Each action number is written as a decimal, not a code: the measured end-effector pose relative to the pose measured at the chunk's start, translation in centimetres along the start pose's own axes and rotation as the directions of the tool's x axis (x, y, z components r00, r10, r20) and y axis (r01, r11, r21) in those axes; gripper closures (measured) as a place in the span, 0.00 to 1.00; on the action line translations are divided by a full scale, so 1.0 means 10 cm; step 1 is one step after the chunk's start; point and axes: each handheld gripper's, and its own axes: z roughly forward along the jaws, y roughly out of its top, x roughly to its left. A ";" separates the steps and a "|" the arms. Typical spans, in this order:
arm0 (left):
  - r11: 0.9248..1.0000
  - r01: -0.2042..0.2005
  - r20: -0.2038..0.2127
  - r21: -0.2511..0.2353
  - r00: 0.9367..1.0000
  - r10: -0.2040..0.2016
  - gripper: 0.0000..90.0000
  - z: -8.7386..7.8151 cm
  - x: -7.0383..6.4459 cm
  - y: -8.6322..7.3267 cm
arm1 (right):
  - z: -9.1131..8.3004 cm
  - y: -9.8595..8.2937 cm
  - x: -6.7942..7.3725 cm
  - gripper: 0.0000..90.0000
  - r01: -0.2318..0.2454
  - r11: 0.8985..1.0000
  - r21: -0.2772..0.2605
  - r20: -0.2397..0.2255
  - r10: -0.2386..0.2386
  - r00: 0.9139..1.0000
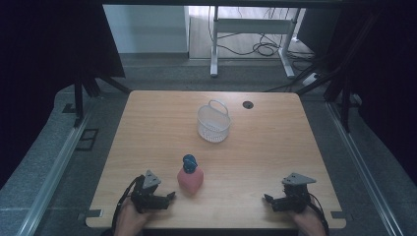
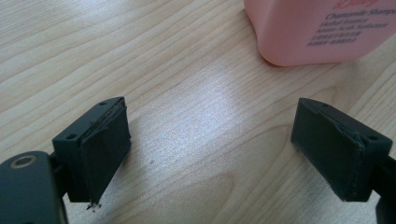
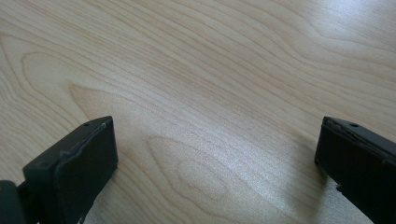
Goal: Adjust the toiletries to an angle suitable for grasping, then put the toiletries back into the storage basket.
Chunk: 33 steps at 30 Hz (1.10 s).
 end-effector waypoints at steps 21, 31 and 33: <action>1.000 -0.004 0.008 -0.001 1.000 0.004 0.13 -0.01 0.01 -0.02 | 0.00 0.01 -0.01 0.00 0.004 1.000 0.002 -0.010 -0.004 1.000; 1.000 -0.005 0.008 -0.001 1.000 0.005 0.13 -0.02 0.01 -0.02 | -0.02 0.02 0.00 0.03 -0.011 1.000 -0.005 -0.033 0.011 0.999; 1.000 -0.005 0.009 -0.001 1.000 0.005 0.13 -0.02 0.01 -0.02 | -0.03 0.03 0.01 0.03 -0.004 1.000 -0.011 -0.035 0.003 0.999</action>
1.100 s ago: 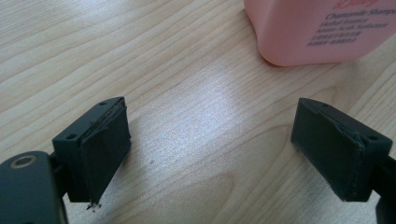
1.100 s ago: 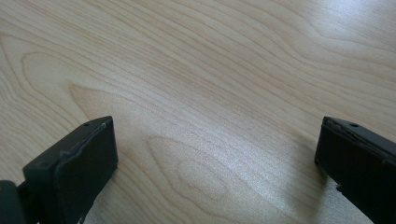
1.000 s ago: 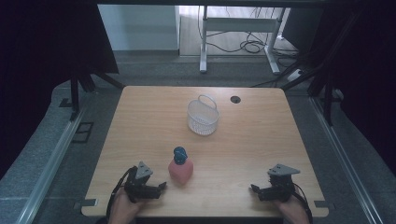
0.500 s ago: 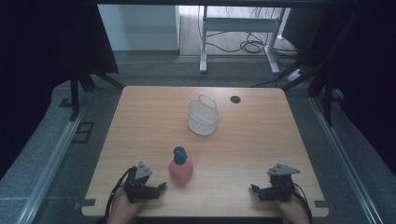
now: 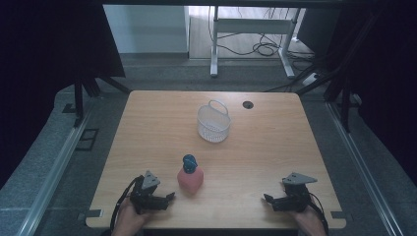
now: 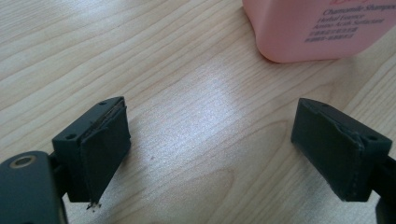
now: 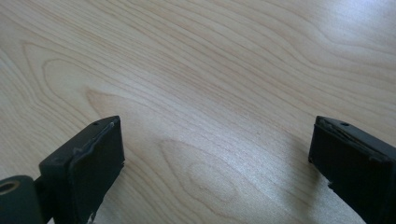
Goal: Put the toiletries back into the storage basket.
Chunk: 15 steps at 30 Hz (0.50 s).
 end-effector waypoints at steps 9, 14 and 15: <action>1.000 -0.003 0.001 0.000 1.000 0.003 0.13 0.00 0.00 0.00 | -0.07 0.05 0.05 0.02 0.032 0.999 -0.038 -0.010 -0.032 0.999; 1.000 -0.003 0.000 0.001 1.000 0.003 0.13 0.00 0.00 0.00 | -0.08 0.08 0.08 0.00 0.042 0.998 -0.042 -0.024 -0.043 0.999; 1.000 -0.002 0.001 0.000 1.000 0.002 0.13 0.00 0.00 0.00 | -0.08 0.08 0.08 0.00 0.044 0.998 -0.045 -0.025 -0.045 0.999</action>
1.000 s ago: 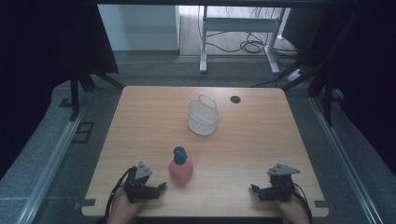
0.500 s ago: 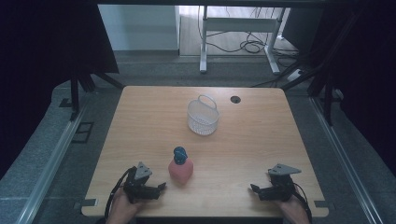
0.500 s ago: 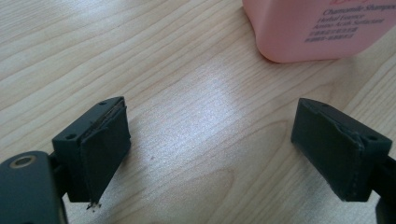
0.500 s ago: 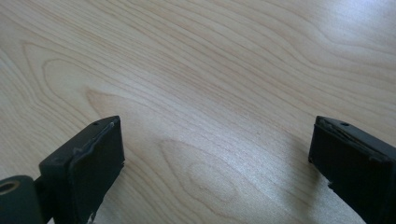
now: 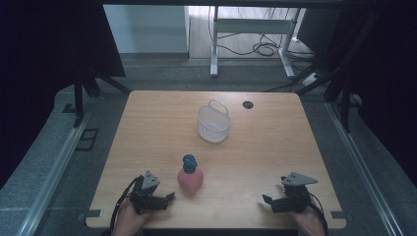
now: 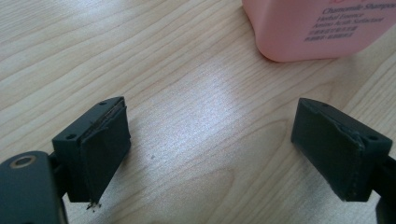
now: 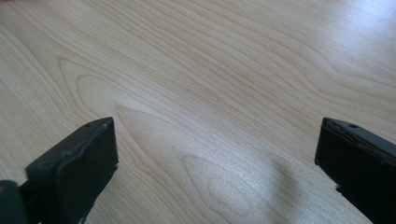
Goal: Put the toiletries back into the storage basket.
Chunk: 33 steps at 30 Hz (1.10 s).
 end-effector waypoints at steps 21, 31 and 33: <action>1.000 0.000 0.000 0.000 1.000 0.000 0.13 0.00 0.00 0.00 | -0.03 0.20 0.15 0.00 -0.006 0.998 -0.068 -0.099 -0.001 0.995; 1.000 0.000 -0.001 0.000 1.000 0.000 0.13 0.00 0.00 0.00 | -0.04 0.35 0.22 0.00 -0.003 0.996 -0.091 -0.136 -0.009 0.991; 1.000 0.000 -0.001 0.000 1.000 0.000 0.13 0.00 0.00 0.00 | -0.04 0.38 0.23 0.00 0.000 0.996 -0.094 -0.138 -0.013 0.990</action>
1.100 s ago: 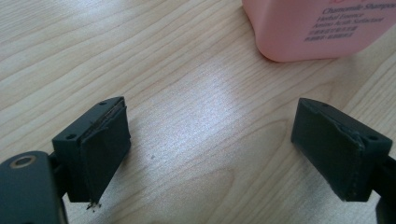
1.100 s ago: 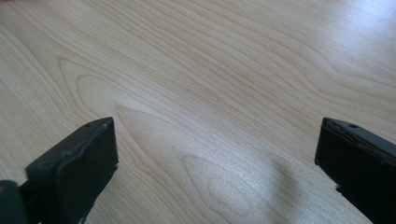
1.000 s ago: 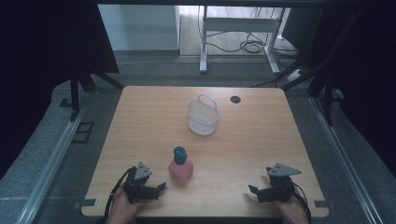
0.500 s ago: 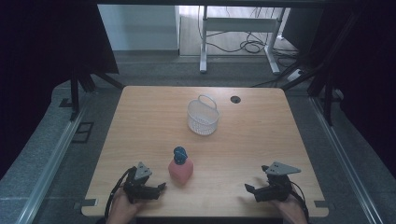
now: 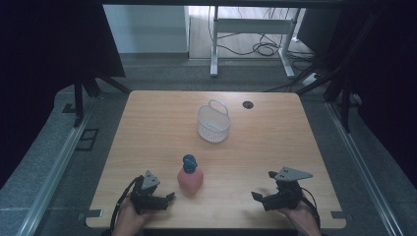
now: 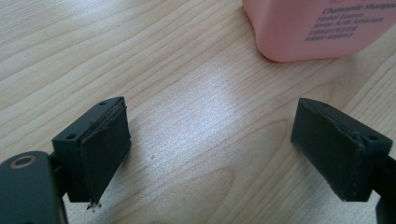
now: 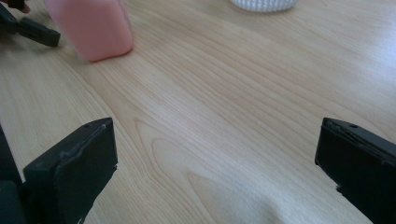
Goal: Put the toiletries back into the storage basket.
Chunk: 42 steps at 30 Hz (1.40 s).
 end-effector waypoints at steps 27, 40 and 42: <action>1.000 0.002 -0.004 0.001 1.000 -0.002 0.13 0.00 0.00 0.00 | 0.19 0.40 0.26 0.00 0.069 0.998 -0.013 -0.102 -0.070 0.992; 1.000 0.005 -0.005 -0.002 1.000 -0.005 0.13 0.00 -0.01 0.00 | 0.32 0.58 0.39 0.00 0.088 0.996 -0.028 -0.142 -0.091 0.986; 1.000 0.006 -0.004 -0.001 1.000 -0.006 0.13 0.00 -0.01 0.00 | 0.34 0.61 0.41 0.00 0.091 0.995 -0.036 -0.151 -0.096 0.984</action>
